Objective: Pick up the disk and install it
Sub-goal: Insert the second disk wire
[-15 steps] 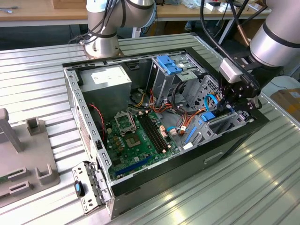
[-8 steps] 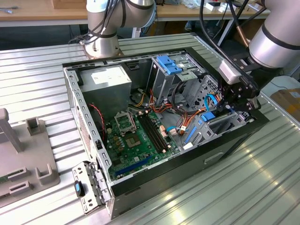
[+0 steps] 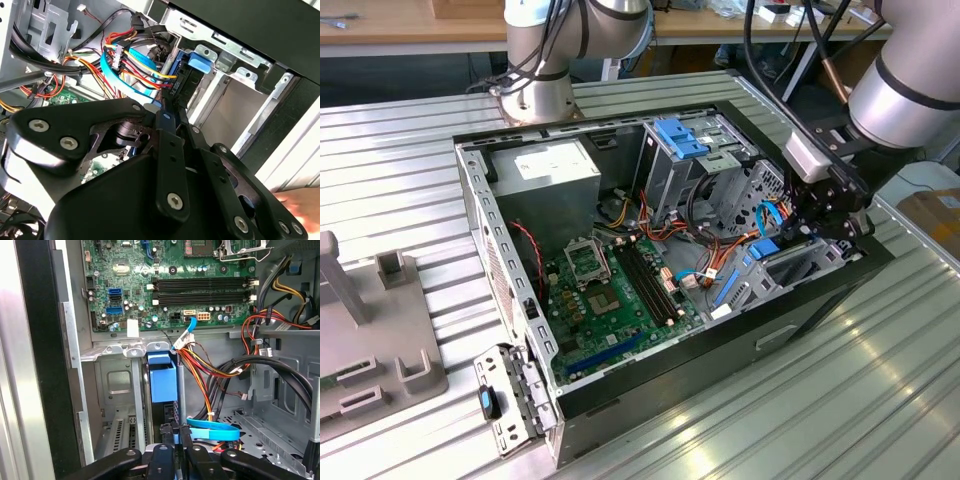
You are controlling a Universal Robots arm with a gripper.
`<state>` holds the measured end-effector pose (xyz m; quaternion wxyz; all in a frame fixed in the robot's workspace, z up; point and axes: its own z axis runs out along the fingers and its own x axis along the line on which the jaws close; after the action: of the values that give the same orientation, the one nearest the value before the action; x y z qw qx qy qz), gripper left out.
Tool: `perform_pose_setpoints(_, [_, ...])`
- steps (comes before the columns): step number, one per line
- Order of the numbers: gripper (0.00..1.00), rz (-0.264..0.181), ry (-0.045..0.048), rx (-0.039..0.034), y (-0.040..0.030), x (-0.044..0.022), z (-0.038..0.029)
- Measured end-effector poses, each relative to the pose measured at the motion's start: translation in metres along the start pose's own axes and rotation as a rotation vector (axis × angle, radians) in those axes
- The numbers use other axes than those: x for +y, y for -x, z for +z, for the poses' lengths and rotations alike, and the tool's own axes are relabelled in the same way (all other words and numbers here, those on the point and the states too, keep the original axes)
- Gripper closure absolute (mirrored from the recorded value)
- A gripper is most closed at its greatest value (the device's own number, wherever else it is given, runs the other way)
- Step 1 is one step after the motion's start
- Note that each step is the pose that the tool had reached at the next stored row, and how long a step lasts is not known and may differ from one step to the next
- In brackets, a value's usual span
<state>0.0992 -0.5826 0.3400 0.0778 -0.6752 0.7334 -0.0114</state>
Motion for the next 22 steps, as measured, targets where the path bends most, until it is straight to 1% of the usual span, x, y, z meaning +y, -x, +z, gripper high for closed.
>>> perform_pose_setpoints(4, [0.84, 0.000, 0.0000, 0.0006, -0.0004, 0.0004, 0.0028])
perform_pose_setpoints(6, [0.84, 0.000, 0.0000, 0.0006, -0.0010, 0.0007, 0.0059])
perform_pose_setpoints(11, [0.84, 0.000, 0.0000, 0.0003, -0.0011, 0.0007, 0.0064])
perform_pose_setpoints(12, [0.84, 0.000, -0.0001, -0.0014, -0.0010, 0.0007, 0.0069])
perform_pose_setpoints(13, [0.77, 0.000, 0.0000, -0.0009, -0.0011, 0.0007, 0.0071])
perform_pose_setpoints(15, [0.77, 0.000, 0.0000, 0.0002, -0.0011, 0.0008, 0.0066])
perform_pose_setpoints(16, [0.77, 0.000, 0.0001, -0.0002, -0.0010, 0.0006, 0.0049])
perform_pose_setpoints(17, [0.77, 0.000, 0.0000, -0.0013, -0.0007, 0.0001, 0.0011])
perform_pose_setpoints(18, [0.77, 0.000, 0.0000, 0.0001, -0.0001, -0.0005, -0.0039])
perform_pose_setpoints(19, [0.77, 0.000, 0.0000, -0.0002, 0.0002, -0.0009, -0.0071])
perform_pose_setpoints(20, [0.77, 0.000, 0.0000, -0.0001, 0.0009, -0.0017, -0.0140])
perform_pose_setpoints(22, [0.77, 0.000, -0.0003, -0.0001, 0.0020, -0.0031, -0.0248])
